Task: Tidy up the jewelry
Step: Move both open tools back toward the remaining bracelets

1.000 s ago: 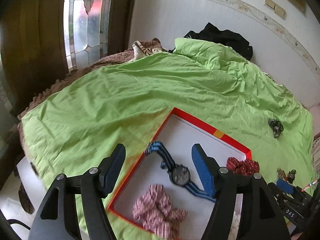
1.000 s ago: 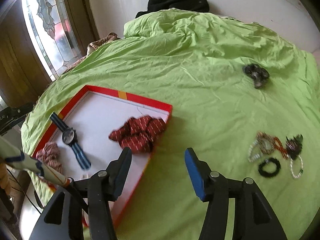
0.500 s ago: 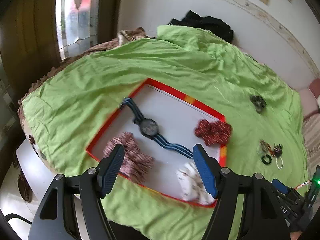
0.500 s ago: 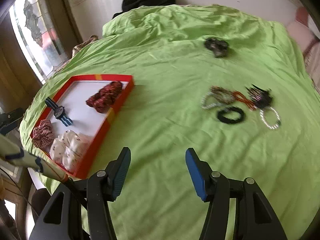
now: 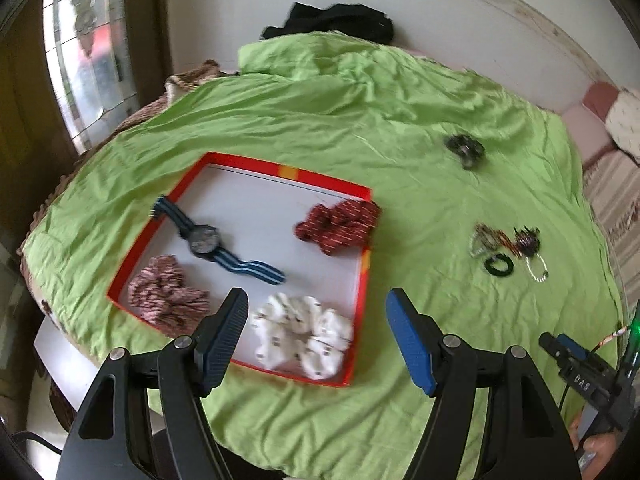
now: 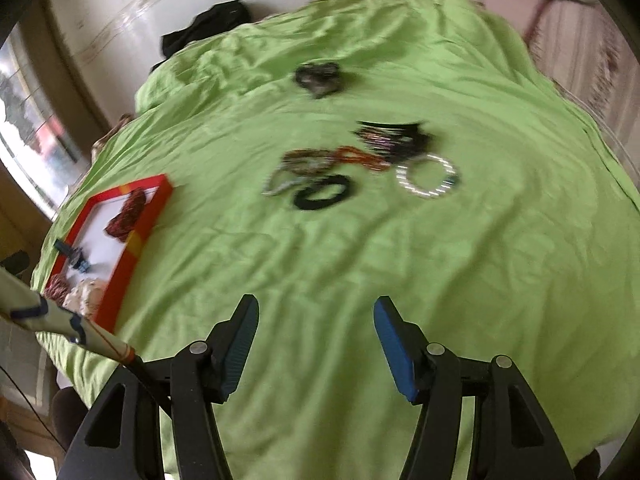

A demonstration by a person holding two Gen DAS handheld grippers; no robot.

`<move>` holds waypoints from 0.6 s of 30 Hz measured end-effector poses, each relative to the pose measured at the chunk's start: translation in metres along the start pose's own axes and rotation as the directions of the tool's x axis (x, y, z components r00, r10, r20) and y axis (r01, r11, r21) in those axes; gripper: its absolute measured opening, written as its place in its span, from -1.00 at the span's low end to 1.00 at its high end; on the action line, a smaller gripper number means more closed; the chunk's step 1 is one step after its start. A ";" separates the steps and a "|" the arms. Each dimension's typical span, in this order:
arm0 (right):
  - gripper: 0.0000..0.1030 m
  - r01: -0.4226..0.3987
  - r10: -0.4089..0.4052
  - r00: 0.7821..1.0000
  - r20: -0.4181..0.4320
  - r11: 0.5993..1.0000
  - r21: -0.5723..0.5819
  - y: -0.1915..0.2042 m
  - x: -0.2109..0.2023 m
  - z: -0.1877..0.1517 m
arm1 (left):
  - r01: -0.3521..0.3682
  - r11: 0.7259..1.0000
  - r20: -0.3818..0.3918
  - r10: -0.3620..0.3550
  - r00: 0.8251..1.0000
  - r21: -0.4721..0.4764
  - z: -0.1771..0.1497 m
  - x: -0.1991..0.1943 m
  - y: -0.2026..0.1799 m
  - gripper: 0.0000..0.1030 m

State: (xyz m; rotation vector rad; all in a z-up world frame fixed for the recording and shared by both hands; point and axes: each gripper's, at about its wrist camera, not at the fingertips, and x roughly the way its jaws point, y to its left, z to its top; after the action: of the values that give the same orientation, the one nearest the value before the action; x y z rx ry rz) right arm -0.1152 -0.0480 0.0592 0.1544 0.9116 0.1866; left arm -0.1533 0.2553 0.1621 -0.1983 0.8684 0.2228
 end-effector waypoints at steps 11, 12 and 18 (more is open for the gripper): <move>0.25 0.032 -0.029 0.999 -0.022 0.991 0.128 -0.065 0.010 0.005 | 0.074 0.991 -0.126 -0.059 0.990 0.113 -0.005 0.054 -0.070 0.40; 0.25 0.030 -0.028 0.999 -0.021 0.991 0.129 -0.068 0.013 0.007 | 0.088 0.988 -0.135 -0.070 0.988 0.131 -0.004 0.059 -0.079 0.40; 0.25 0.032 -0.032 0.999 0.002 0.991 0.127 -0.080 0.027 0.027 | 0.191 0.960 -0.173 -0.157 0.972 0.207 0.014 0.093 -0.127 0.40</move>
State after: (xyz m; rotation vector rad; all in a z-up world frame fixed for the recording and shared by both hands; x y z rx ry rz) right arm -0.0696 -0.1211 0.0380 0.2582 0.9215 0.0984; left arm -0.0497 0.1476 0.1093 -0.0830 1.0172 -0.0567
